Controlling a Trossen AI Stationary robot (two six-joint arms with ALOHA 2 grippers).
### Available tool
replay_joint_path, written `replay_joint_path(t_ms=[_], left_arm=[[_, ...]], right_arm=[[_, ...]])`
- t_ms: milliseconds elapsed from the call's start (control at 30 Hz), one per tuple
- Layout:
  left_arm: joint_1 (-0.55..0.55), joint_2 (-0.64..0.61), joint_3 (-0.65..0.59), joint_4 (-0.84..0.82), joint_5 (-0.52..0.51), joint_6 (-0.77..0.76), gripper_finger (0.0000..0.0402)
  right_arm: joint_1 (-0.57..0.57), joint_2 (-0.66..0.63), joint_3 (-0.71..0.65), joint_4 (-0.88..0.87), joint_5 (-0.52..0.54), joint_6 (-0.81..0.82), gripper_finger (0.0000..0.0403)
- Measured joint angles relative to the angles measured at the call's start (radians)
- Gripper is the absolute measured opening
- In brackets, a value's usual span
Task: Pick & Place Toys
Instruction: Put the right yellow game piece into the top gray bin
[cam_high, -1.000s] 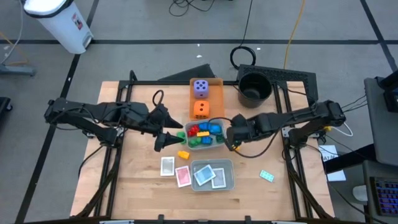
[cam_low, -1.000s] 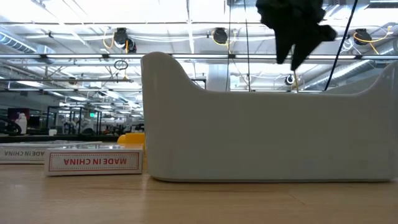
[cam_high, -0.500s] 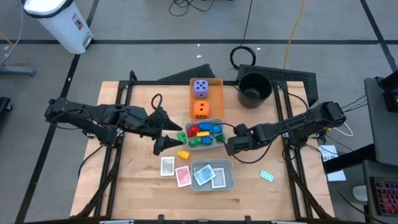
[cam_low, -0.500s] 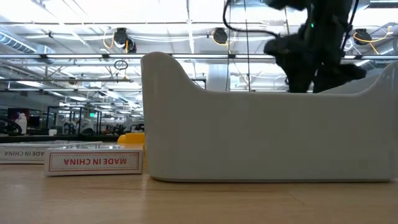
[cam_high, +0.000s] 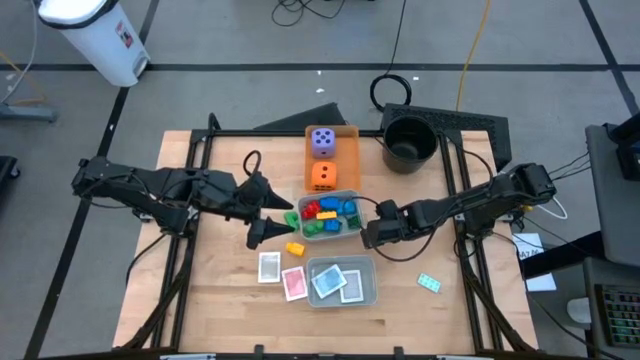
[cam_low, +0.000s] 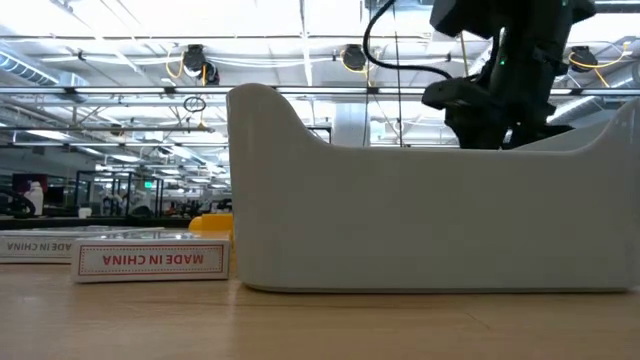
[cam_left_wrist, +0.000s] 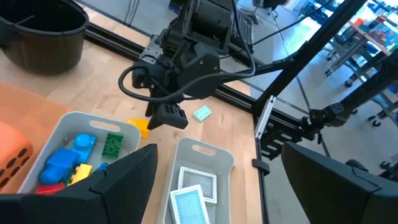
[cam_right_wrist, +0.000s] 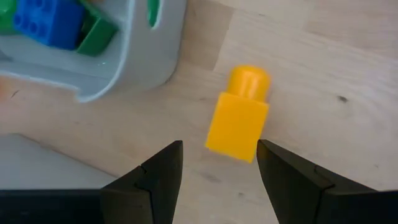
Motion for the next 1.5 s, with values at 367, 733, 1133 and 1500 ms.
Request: replay_joint_path(t_ms=[367,733,1133,1500], left_arm=[[0.000,0.000,0.000,-0.003,-0.018,0.005,0.0347],[0.001,0.000,0.000,-0.003,-0.018,0.005,0.0347],[0.001,0.000,0.000,-0.005,-0.018,0.005,0.0347],[0.000,0.000,0.000,-0.006,-0.018,0.005,0.0347]], right_arm=[[-0.068,0.000,-0.025,0.053,-0.005,-0.043,0.0199],[-0.087,0.055,-0.026,0.062,-0.079,-0.058,0.0199],[-0.088,0.094,-0.025,0.042,-0.079,-0.050,0.0199],[-0.088,0.096,-0.025,0.025,-0.080,-0.066,0.0146]])
